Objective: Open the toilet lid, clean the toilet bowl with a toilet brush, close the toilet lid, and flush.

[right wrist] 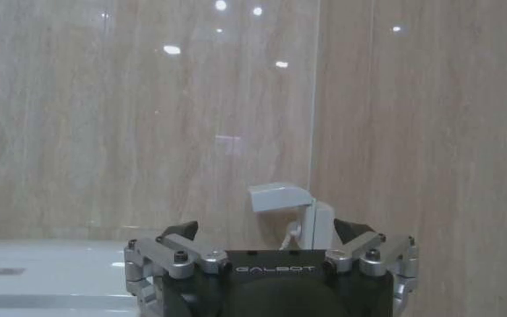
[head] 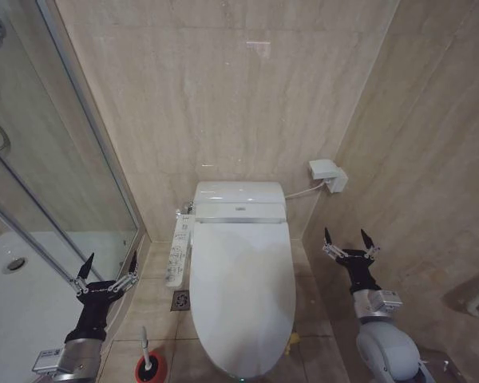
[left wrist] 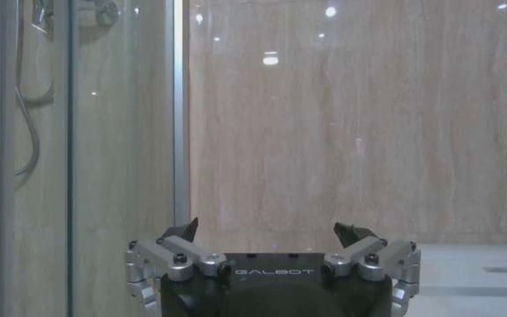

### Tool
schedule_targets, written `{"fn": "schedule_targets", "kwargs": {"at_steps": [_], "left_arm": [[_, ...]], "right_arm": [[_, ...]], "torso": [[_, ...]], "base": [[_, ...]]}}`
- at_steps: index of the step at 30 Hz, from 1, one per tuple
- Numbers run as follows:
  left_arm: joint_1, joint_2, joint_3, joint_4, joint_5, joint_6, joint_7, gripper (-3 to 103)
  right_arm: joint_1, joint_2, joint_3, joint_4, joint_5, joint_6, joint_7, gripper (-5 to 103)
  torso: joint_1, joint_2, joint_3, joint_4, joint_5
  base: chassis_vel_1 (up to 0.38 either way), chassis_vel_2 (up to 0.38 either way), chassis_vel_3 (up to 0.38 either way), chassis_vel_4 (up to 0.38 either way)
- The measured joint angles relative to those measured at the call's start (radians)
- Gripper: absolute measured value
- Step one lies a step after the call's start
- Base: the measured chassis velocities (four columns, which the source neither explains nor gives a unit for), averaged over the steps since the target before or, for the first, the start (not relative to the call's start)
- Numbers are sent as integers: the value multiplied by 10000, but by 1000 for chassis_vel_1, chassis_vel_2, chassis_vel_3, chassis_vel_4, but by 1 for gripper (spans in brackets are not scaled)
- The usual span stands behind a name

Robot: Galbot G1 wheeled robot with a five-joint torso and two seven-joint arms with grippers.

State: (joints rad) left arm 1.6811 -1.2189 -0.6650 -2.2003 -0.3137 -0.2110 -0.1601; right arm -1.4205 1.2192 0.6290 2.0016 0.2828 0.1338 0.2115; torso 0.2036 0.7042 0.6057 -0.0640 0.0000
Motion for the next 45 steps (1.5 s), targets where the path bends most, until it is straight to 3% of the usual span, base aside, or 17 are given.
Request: {"fn": "schedule_targets", "kwargs": {"at_steps": [27,45], "left_arm": [[3,0,1,0,0,0,-1,100],[9,0,2,-1,-1,0,0,100]], "right_arm": [[-1,0,0,0,0,0,0,100],[-5,1,0,0,0,0,0,100]], "torso": [[-5,2,-2,1,0],[-16,9,-6,-4,-1]], "base": [[33,-1,-30,6],[157,-174,-164,172]]}}
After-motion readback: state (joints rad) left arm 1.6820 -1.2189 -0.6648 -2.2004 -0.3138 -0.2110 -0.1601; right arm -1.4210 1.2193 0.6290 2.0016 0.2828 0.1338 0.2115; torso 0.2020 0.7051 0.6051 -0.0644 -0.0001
